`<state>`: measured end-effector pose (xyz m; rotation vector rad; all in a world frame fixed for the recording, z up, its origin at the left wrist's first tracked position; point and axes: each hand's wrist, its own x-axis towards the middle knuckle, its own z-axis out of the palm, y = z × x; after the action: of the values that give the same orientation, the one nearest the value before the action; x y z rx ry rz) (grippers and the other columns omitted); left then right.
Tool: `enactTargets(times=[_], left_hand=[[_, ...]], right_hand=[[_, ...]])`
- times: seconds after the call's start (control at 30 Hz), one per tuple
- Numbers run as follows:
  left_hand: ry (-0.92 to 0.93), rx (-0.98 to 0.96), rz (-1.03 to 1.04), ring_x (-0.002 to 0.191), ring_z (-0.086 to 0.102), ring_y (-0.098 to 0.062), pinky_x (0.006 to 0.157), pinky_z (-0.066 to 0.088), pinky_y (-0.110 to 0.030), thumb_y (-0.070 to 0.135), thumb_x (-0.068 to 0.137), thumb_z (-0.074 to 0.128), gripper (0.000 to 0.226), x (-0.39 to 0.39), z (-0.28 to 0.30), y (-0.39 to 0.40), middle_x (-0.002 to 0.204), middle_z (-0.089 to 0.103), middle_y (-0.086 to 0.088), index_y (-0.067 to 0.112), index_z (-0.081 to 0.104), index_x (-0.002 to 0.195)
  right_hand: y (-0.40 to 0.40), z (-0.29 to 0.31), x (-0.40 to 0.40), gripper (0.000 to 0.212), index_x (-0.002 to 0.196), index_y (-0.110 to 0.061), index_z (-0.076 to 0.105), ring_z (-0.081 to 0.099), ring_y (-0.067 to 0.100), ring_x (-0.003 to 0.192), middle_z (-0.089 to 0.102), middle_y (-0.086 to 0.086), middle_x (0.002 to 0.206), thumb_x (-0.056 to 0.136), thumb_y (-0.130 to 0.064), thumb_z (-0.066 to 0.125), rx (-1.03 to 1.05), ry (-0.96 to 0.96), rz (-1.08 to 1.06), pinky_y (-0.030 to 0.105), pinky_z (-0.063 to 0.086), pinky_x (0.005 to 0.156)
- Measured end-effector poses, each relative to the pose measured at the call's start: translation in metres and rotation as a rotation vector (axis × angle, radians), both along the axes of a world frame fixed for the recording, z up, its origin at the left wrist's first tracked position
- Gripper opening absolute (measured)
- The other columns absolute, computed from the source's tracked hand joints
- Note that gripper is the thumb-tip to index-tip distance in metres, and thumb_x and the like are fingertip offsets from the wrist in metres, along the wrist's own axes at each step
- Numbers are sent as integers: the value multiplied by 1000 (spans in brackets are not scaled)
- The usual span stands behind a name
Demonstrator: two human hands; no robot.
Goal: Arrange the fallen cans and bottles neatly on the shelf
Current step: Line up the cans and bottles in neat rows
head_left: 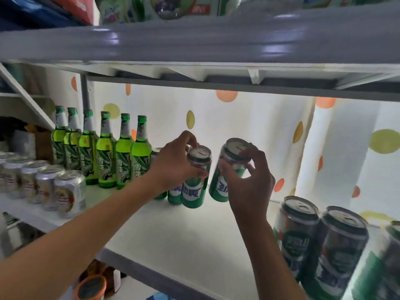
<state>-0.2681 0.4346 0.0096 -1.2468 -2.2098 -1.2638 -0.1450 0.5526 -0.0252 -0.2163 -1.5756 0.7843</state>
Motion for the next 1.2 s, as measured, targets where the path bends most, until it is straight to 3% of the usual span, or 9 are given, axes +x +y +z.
enactTargets(times=[0.07,0.1,0.17,0.23,0.3,0.4,0.63,1.07,1.2], left_hand=[[61,-52,-18,95,55,-11,74,49,-32,40,49,88,62,-13,-1,10,102,60,8,34,41,90],[91,-86,-21,96,52,-12,77,48,-33,45,48,86,62,-20,-2,15,103,58,6,35,40,89],[136,-159,-18,97,47,-13,80,46,-34,53,45,82,63,-31,-4,23,104,54,5,36,38,86],[162,-214,-16,95,46,-16,80,43,-33,55,46,84,65,-39,-6,28,102,50,2,32,40,88],[211,-243,-2,93,46,-18,78,40,-32,55,48,86,66,-46,-8,33,99,48,1,27,43,91],[266,-293,10,91,47,-20,79,39,-31,55,49,86,65,-57,-7,38,96,48,0,27,46,91],[287,-398,43,98,48,-22,87,39,-31,55,58,84,66,-69,-8,42,103,51,-5,25,53,108],[363,-497,44,116,40,-22,98,31,-43,59,70,75,61,-83,-5,55,89,44,5,27,54,117],[334,-535,10,129,34,-23,108,24,-51,54,79,68,52,-86,-12,51,115,59,2,26,52,119]], right_hand=[[-2,-2,-1,37,98,-13,60,68,22,100,71,-1,111,71,-13,85,39,-29,-103,-7,17,93],[-2,-5,-2,37,98,-11,60,67,23,101,71,2,113,71,-11,85,68,-40,-136,-10,13,90],[1,-11,-5,38,100,-13,60,65,20,103,69,3,117,71,-10,84,121,-51,-163,-4,24,94],[6,-16,-7,39,102,-19,58,63,17,106,68,-2,119,72,-16,83,110,-47,-154,17,46,95],[8,-19,-10,40,105,-21,58,62,18,108,67,-4,121,73,-20,81,71,-55,-162,28,52,92],[7,-18,-14,41,108,-17,59,62,18,110,66,-2,124,75,-18,83,73,-69,-217,18,46,90],[11,-17,-26,41,105,-21,58,64,21,103,68,-5,114,73,-18,83,59,-72,-247,37,56,90],[17,-4,-51,37,97,-32,57,65,11,87,69,-13,95,72,-26,83,-17,-194,-283,36,56,80],[20,-7,-60,36,96,-29,57,65,12,87,70,-12,95,72,-27,83,-44,-239,-294,37,54,82]])
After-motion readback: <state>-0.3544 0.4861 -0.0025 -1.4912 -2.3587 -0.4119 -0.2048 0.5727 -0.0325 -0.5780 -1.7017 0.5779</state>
